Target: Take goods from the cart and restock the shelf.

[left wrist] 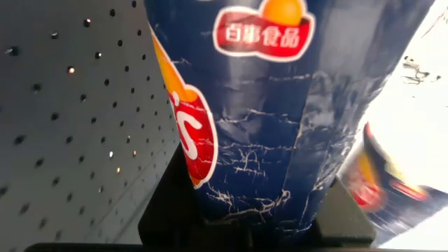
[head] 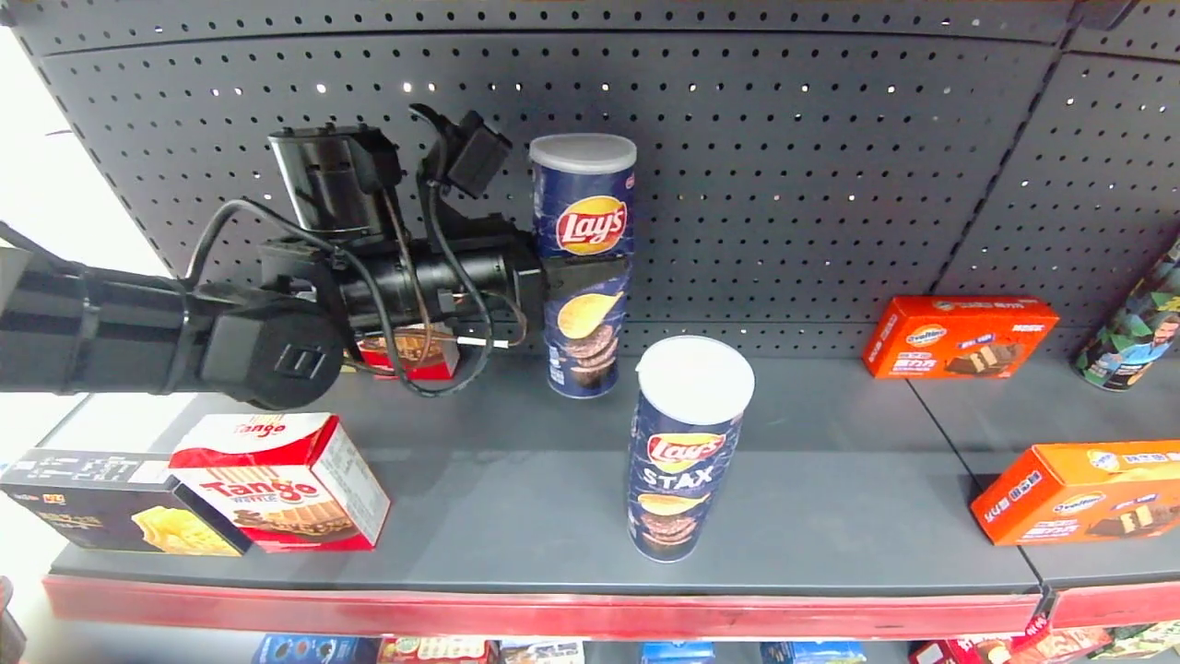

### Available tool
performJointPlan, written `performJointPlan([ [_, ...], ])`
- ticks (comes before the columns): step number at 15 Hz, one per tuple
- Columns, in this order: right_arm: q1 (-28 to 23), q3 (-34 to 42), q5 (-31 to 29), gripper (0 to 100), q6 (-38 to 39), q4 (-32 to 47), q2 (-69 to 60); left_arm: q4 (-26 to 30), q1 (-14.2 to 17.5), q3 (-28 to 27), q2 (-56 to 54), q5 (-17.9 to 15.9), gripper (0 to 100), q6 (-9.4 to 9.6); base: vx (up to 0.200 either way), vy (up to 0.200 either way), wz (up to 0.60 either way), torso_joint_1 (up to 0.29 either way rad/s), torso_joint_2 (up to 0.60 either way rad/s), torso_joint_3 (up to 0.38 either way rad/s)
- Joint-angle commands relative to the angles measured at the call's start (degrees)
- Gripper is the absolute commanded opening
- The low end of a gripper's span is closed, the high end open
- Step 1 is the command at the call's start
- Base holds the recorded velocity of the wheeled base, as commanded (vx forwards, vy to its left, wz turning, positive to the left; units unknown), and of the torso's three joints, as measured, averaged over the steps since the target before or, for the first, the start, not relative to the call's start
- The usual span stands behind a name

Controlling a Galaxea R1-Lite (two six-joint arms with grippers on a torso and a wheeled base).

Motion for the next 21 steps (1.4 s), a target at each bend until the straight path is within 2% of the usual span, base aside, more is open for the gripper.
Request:
performJointPlan([
  [1,0.0,0.0,0.0,100,0.0,0.0,0.3,-0.3,-0.9,-2.2,4.6,0.1,0,0.19,0.000,0.000,0.00,0.000,0.00,0.000],
  [9,0.0,0.0,0.0,100,0.0,0.0,0.4,-5.4,-0.6,-8.2,13.0,0.2,0,0.19,0.000,0.000,0.00,0.000,0.00,0.000],
  [13,0.0,0.0,0.0,100,0.0,0.0,0.3,-5.7,-0.5,-13.4,17.1,1.6,0,-0.16,0.000,0.000,0.00,0.000,0.00,0.000],
  [21,0.0,0.0,0.0,100,0.0,0.0,0.3,-5.3,-0.4,-14.4,18.9,1.5,0,-0.16,0.000,0.000,0.00,0.000,0.00,0.000],
])
